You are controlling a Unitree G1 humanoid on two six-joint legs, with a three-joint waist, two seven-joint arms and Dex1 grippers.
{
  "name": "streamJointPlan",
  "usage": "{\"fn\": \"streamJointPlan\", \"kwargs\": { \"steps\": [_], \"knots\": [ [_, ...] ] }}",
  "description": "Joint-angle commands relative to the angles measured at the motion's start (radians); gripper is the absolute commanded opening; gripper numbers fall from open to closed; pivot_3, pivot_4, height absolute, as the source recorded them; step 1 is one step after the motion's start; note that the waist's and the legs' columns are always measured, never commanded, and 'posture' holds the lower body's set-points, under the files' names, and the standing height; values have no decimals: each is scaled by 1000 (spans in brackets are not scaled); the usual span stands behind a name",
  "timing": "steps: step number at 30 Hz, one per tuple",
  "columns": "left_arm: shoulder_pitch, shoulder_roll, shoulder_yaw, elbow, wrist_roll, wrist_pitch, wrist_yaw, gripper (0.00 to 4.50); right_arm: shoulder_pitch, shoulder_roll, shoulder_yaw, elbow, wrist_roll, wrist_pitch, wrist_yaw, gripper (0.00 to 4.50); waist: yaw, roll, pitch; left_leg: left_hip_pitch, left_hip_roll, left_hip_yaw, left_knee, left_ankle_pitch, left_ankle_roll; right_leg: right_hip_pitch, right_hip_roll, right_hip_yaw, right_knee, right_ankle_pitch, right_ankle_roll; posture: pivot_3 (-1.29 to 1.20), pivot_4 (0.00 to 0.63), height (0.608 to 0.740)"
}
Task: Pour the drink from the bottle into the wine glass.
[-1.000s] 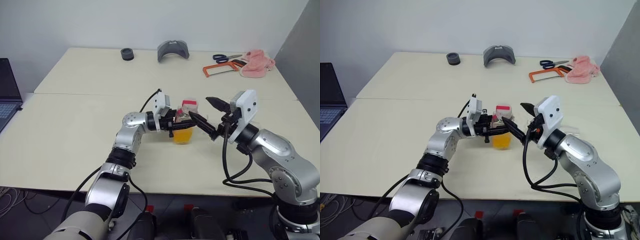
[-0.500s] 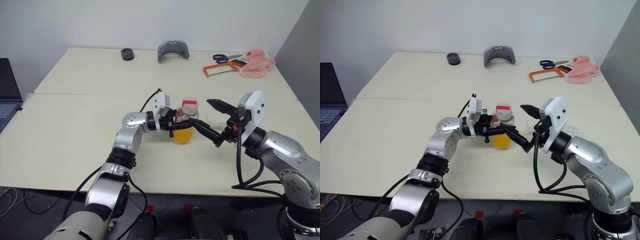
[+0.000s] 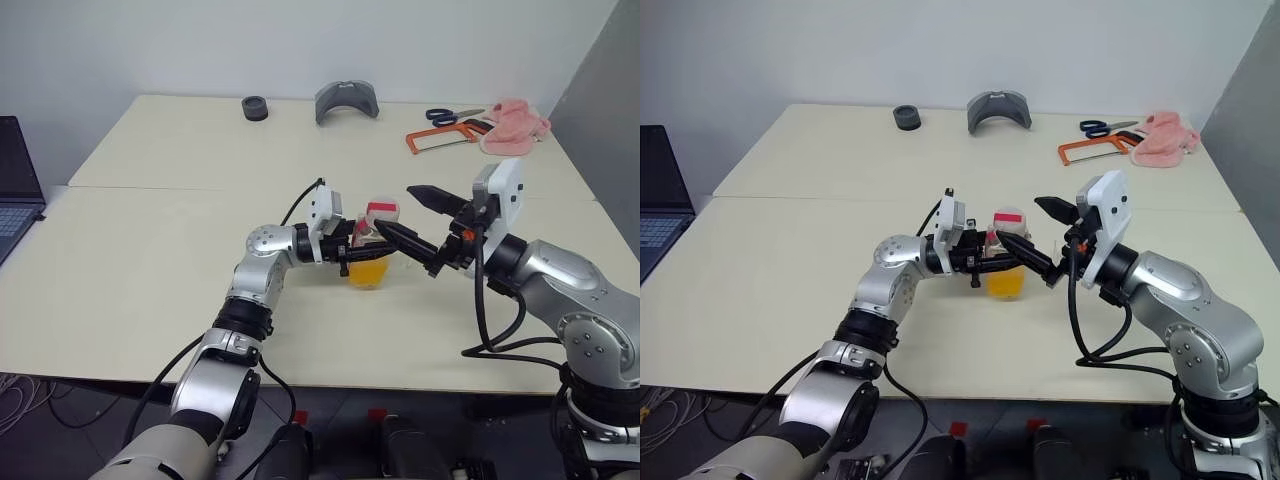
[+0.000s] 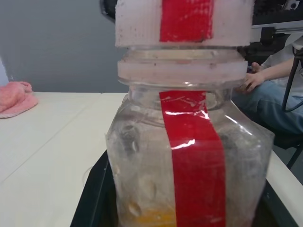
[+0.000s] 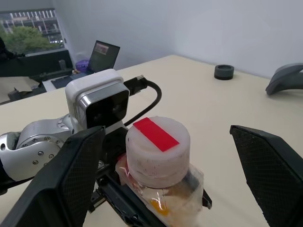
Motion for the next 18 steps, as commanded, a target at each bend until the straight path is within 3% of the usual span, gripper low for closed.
{"fn": "streamJointPlan", "kwargs": {
  "steps": [1, 10, 14, 18],
  "knots": [
    [-14, -1, 0, -43, -12, -24, -7, 1581, -36, 2, 18, 6, -10, -20, 23, 4500, 0, 0, 0, 0, 0, 0, 0, 0, 0, 0, 0, 0, 0, 0, 0, 0, 150, 740],
    [-12, 3, -4, -44, -11, -31, -3, 1581, -61, 13, 36, 40, -16, -20, 48, 4500, 1, 0, 0, 0, 0, 0, 0, 0, 0, 0, 0, 0, 0, 0, 0, 0, 150, 740],
    [-7, 5, -5, -49, -11, -30, -2, 1581, -63, 21, 37, 40, -19, -22, 55, 3596, 1, 0, 0, 0, 0, 0, 0, 0, 0, 0, 0, 0, 0, 0, 0, 0, 150, 740],
    [-5, 5, -6, -51, -11, -29, 0, 1581, -60, 24, 43, 34, -28, -27, 59, 2121, 1, 0, 0, 0, 0, -1, 0, 0, 0, 0, 0, 0, 0, 0, 0, 0, 150, 740]
  ]
}}
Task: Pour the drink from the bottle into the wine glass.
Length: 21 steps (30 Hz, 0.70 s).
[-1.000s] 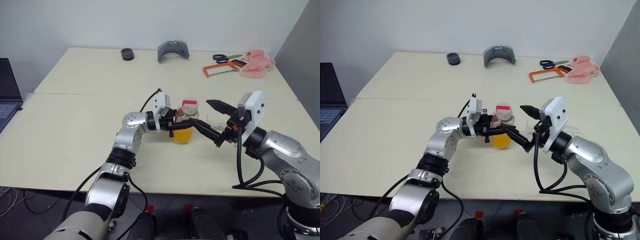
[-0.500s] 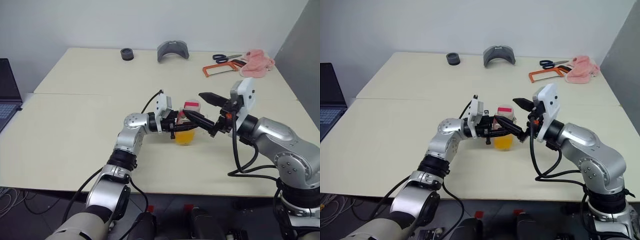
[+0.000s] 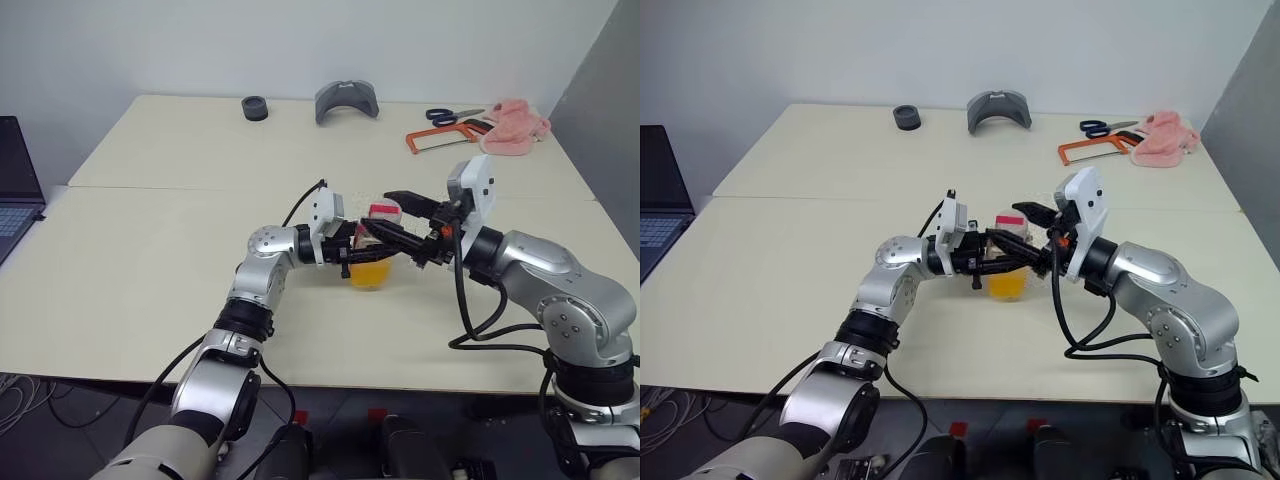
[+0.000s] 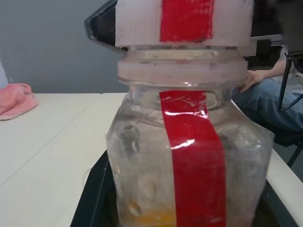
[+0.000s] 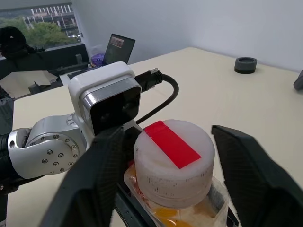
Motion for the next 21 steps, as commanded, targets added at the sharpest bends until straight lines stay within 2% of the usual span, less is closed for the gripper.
{"fn": "streamJointPlan", "kwargs": {
  "steps": [1, 8, 12, 17, 21],
  "knots": [
    [-7, 2, 2, -48, -11, -14, 0, 1580, -17, -2, 7, -36, -12, -32, 16, 1844, 0, 0, 0, 0, 0, 0, 0, 0, 0, 0, 0, 0, 0, 0, 0, 0, 150, 740],
    [-1, 3, 1, -54, -13, -14, 3, 1578, 5, -30, 76, -62, -190, -210, 46, 1843, 0, 0, 0, 0, 0, 0, 0, 0, 0, 0, 0, 0, 0, 0, 0, 0, 150, 740],
    [6, 4, 1, -60, -14, -12, 4, 1560, 33, -18, 88, -73, -240, -280, 57, 1749, 0, 0, 0, 0, 0, 0, 0, 0, 0, 0, 0, 0, 0, 0, 0, 0, 150, 740],
    [9, 3, 0, -63, -14, -12, 8, 1560, 73, 65, -14, -90, -95, -212, -1, 1742, 0, 0, 0, 0, 0, 0, 0, 0, 0, 0, 0, 0, 0, 0, 0, 0, 150, 740],
    [11, 3, 7, -60, -12, -17, 27, 1560, 106, 61, -155, -126, 2, -146, -80, 1741, 2, 0, 0, 0, 1, -1, 0, 0, 0, 0, -1, 0, 0, 0, 0, 0, 150, 740]
  ]
}}
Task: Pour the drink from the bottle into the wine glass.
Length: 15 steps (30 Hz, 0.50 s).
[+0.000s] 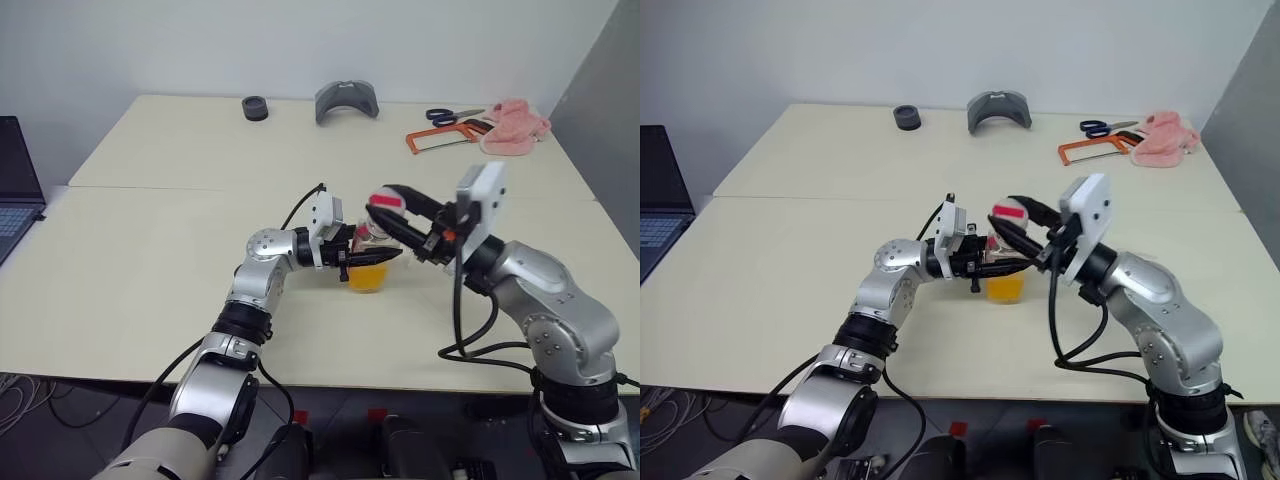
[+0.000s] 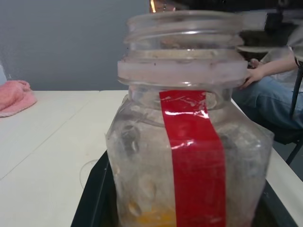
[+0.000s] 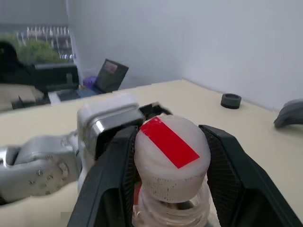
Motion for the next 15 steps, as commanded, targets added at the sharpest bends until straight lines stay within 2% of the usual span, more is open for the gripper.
{"fn": "streamJointPlan", "kwargs": {
  "steps": [1, 5, 9, 12, 15],
  "knots": [
    [-6, -1, 16, -45, -13, -17, 26, 1560, 37, -28, -150, -71, 87, 42, -67, 1741, 1, 0, 0, 0, 0, 0, 0, 0, 0, 0, 0, 0, 0, 0, 0, 0, 150, 740],
    [-5, 4, 32, -33, -16, -20, 55, 1559, 204, -92, -263, -96, 50, 17, -70, 1741, 4, 0, 0, -1, -1, 1, 0, 0, 0, 1, -1, -1, -2, 0, 0, 0, 150, 740],
    [-1, 11, 41, -35, -18, -22, 62, 1559, 541, -105, -375, -13, -104, -100, -42, 1741, 10, 0, 0, -1, -2, 3, -1, 0, 0, 1, 0, -1, -2, 0, 0, 0, 150, 740],
    [1, 14, 42, -41, -21, -20, 67, 1559, 665, -99, -397, 32, -132, -150, -14, 1741, 1, 0, 0, 0, -2, 5, -1, 0, 0, 1, 0, 1, -2, 0, 0, 0, 150, 740],
    [0, 19, 47, -42, -23, -16, 75, 1559, 725, -93, -378, 69, -173, -157, -26, 1741, -8, 1, -1, 4, -1, 6, -1, 0, 0, 2, 2, 5, 1, 0, 0, 0, 150, 740]
  ]
}}
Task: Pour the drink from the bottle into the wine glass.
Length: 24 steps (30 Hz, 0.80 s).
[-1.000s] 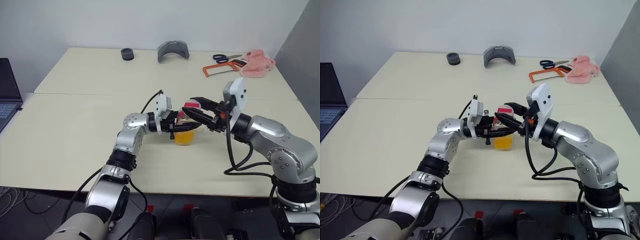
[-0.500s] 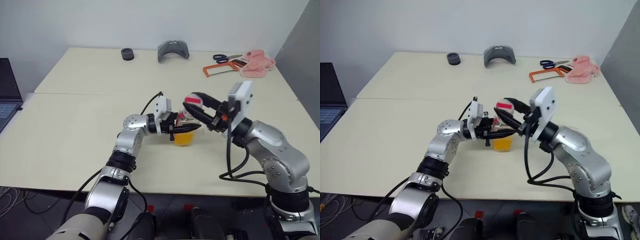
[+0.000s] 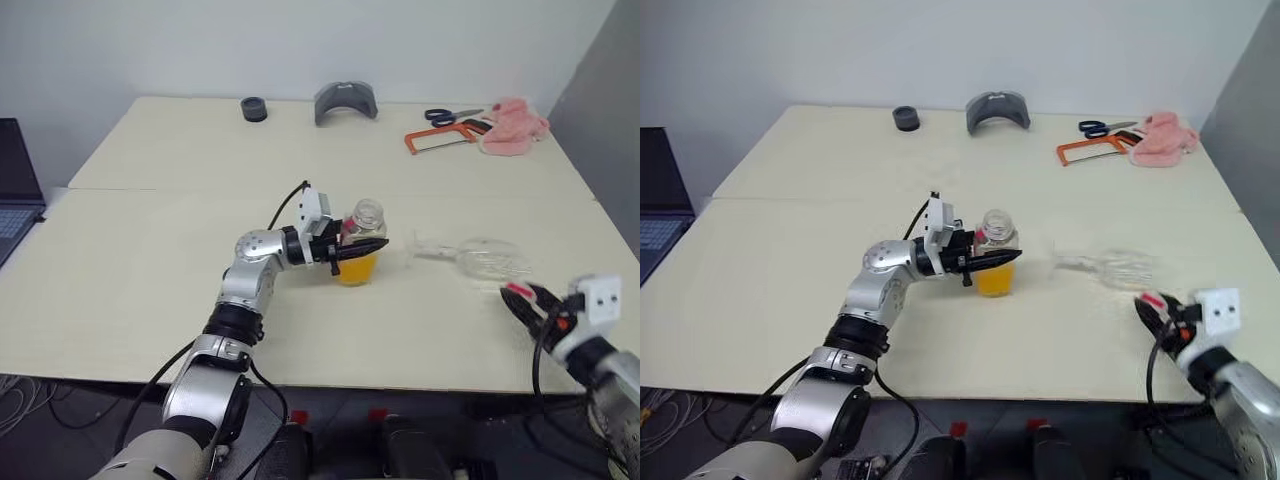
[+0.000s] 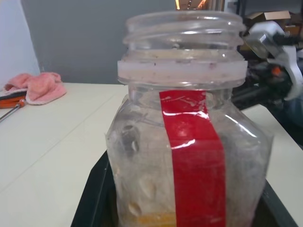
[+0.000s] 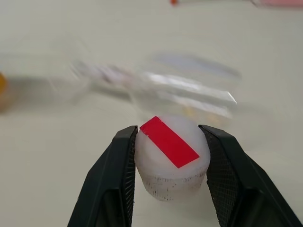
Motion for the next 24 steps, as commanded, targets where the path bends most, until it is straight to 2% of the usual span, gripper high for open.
{"fn": "streamJointPlan", "kwargs": {
  "steps": [1, 8, 13, 16, 19, 24],
  "knots": [
    [-16, -1, 19, -41, -21, -13, 13, 1559, 14, 1, 0, 3, -44, -48, -2, 2085, -5, 0, 0, 1, 0, 0, 0, 0, 0, 0, 1, 0, 1, 0, 0, 0, 150, 740],
    [-25, 24, 57, -27, -21, -14, 81, 1559, -4, -20, -13, 29, -61, -64, 19, 4468, -4, 0, 0, 1, 1, 1, 0, 0, 0, 0, 2, -1, 4, 0, 0, 0, 150, 740],
    [-39, 58, 128, 23, -12, -27, 186, 1559, -28, -128, -30, -6, -57, -51, 96, 4500, -1, 0, 0, 1, 0, 1, 1, 0, 0, 0, 1, -1, 3, 0, 0, 0, 150, 740],
    [-55, 107, 171, 87, 45, -84, 321, 1559, -118, -188, 11, -90, 48, 17, 153, 4500, -3, 0, 0, 1, 1, 0, 0, 0, 0, 0, 2, -1, 3, 0, 0, 0, 150, 740],
    [-81, 153, 211, 169, 87, -141, 459, 1559, -288, -199, 142, -155, 120, 97, 162, 4500, -13, -1, 1, 2, 1, -1, 0, 1, 0, 0, 2, -1, 4, 0, 0, 0, 150, 740],
    [-106, 198, 260, 270, 119, -201, 637, 1559, -625, -99, 460, -74, 25, 161, 121, 4500, -10, -2, 1, 0, 1, -2, 1, 1, 0, 0, 2, -4, 3, 0, 0, 0, 150, 740]
  ]
}}
